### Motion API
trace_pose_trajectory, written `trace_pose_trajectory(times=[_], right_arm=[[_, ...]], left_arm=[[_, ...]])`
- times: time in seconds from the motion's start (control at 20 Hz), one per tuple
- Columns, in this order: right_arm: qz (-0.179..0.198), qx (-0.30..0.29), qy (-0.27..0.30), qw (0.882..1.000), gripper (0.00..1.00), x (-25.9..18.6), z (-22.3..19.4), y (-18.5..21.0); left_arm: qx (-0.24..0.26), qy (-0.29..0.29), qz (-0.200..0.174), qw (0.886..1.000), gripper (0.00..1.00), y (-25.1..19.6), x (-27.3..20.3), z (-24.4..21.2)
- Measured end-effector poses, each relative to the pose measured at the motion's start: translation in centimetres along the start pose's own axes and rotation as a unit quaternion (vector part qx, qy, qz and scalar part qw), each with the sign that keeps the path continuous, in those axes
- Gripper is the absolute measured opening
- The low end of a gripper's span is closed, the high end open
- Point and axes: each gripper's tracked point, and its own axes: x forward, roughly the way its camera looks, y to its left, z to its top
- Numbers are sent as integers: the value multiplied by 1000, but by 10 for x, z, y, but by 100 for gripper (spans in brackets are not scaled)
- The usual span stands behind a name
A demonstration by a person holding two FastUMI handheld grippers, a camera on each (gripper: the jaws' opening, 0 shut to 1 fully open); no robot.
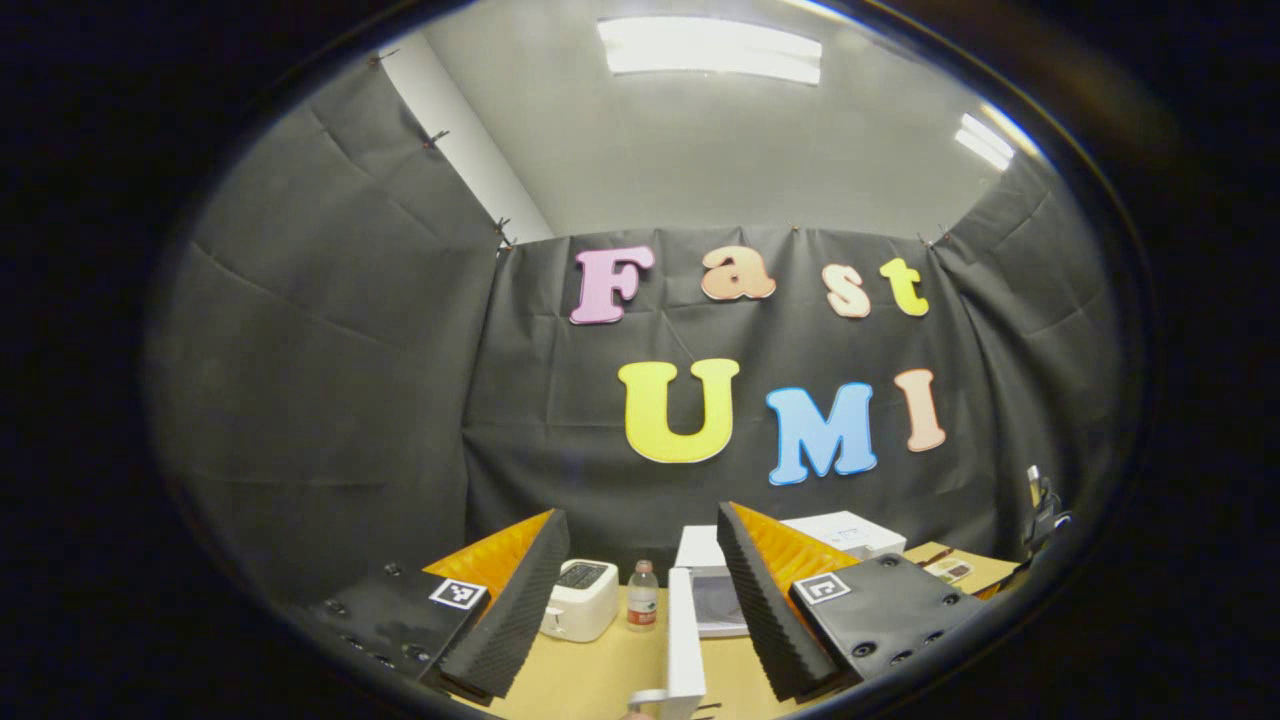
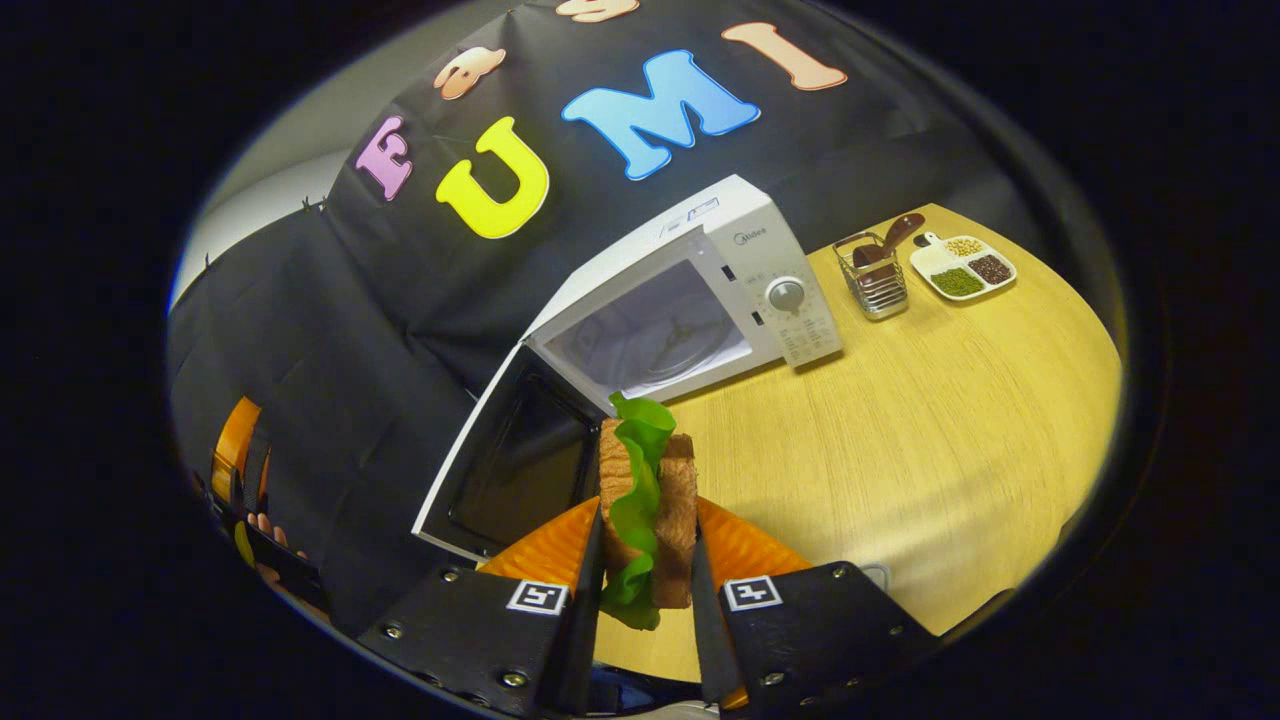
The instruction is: Open the microwave oven with the left hand, put the food in, and close the microwave oven.
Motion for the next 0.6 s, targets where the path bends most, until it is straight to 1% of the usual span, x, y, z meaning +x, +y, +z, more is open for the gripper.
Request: trace_pose_trajectory(times=[0.3,0.6], right_arm=[[-3,21,-50,999,42,55,20,24],[-16,54,-108,993,42,108,43,30]], left_arm=[[-3,11,5,1000,96,43,22,-14],[-7,18,16,1000,95,82,40,-23]])
